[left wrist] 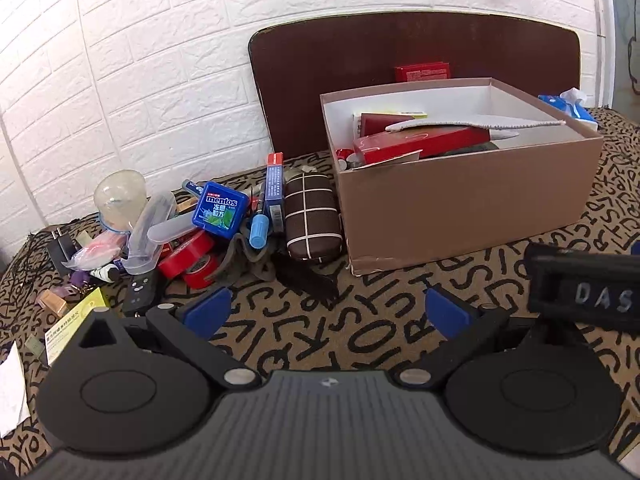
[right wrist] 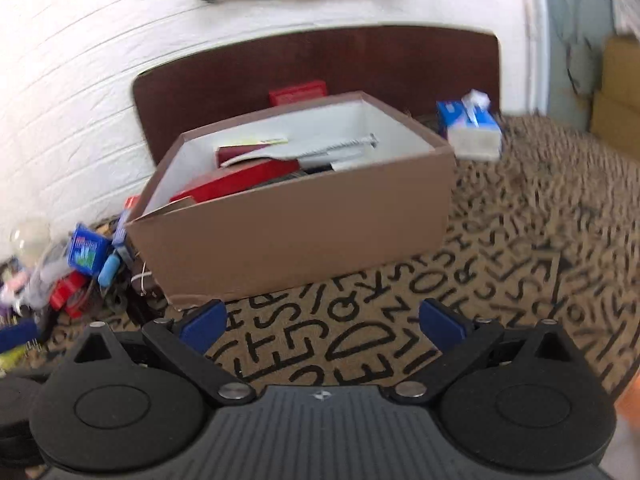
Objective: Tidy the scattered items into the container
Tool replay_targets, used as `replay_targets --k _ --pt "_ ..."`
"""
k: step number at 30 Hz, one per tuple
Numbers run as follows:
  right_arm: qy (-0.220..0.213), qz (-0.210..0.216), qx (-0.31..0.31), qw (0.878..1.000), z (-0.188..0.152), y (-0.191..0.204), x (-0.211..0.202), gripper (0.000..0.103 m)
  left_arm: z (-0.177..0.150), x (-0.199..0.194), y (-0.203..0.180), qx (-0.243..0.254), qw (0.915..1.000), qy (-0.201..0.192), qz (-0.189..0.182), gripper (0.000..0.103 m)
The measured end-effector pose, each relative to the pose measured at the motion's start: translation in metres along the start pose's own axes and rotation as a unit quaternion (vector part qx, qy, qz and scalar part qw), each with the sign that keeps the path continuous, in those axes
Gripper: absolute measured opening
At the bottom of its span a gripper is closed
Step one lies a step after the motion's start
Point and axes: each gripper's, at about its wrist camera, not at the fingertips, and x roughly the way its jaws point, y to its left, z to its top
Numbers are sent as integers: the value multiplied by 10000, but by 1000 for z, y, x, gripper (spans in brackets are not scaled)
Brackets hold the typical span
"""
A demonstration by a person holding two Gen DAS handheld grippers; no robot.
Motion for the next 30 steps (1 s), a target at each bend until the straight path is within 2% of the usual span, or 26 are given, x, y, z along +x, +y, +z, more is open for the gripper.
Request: replay_targets --k 4,8,13,21,23,26,30 --pt "-157 60 -147 9998 1 2 -7 103 -1 -2 -3 -32 9998 -140 -139 103" --pt "-269 76 -123 9995 3 2 -13 103 -1 -5 -5 -32 9995 -314 -38 103" --pt "-284 148 -173 9993 4 3 -16 103 -1 -5 -2 -112 9994 -267 -179 103" --pt "-325 150 -194 9992 3 4 -19 103 -3 -11 -7 -28 9990 -431 -90 103" --pt "-343 137 -210 9991 3 5 -21 103 -3 -11 -7 -60 9988 -438 -198 103" --pt "-368 140 -215 9990 2 6 -23 103 -3 -9 -3 -176 9974 -344 -603 101" --pt "-444 188 -133 9987 0 6 -25 103 -5 -12 -3 -239 9958 -517 -718 101"
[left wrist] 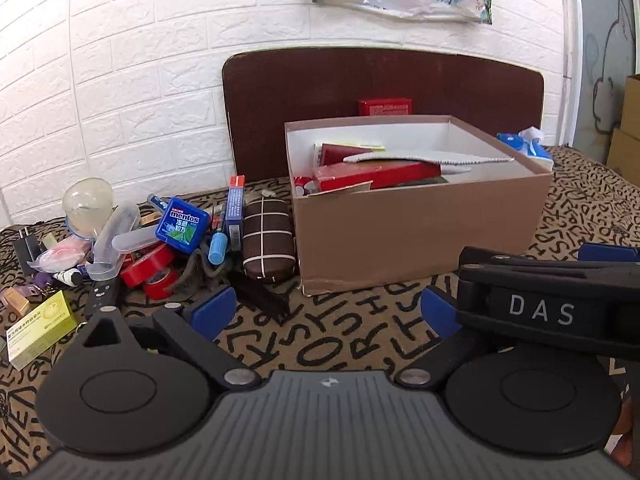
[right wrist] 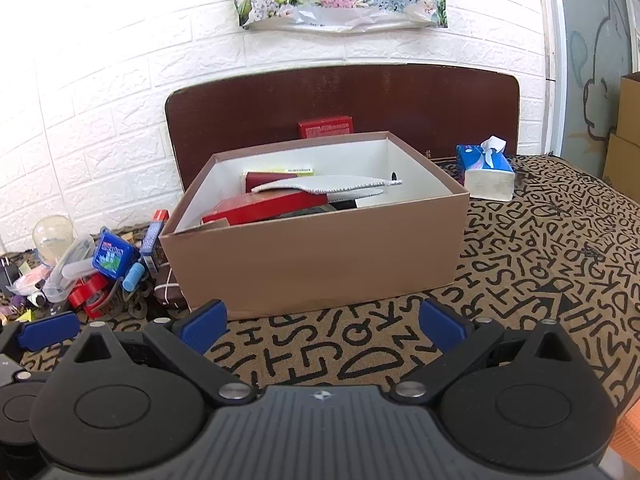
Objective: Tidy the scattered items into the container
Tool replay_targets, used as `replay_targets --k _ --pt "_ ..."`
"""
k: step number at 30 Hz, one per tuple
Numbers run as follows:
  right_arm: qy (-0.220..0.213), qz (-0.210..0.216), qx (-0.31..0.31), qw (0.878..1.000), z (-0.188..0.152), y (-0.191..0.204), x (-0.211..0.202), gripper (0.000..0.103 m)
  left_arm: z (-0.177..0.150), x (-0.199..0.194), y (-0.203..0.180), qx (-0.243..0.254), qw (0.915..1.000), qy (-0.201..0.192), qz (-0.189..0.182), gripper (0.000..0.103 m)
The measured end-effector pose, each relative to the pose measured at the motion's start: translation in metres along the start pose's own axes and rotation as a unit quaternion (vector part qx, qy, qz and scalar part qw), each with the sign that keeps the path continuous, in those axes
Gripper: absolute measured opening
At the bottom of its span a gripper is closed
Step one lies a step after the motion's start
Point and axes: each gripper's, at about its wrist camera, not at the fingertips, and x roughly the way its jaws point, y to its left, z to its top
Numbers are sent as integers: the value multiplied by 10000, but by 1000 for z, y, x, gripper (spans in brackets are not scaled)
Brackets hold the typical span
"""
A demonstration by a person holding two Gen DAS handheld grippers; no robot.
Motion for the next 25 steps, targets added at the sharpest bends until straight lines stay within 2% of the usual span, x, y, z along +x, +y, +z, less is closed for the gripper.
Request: replay_targets --k 7,13,25 --pt "-245 -13 -60 9997 1 4 -8 103 1 -3 1 -180 9994 -209 -201 100" --pt "-260 -28 -164 9995 1 7 -10 103 0 -1 5 -250 9992 -113 -287 103" --pt "-210 -123 -251 9994 -1 8 -10 103 0 -3 0 -43 10000 -64 16 103"
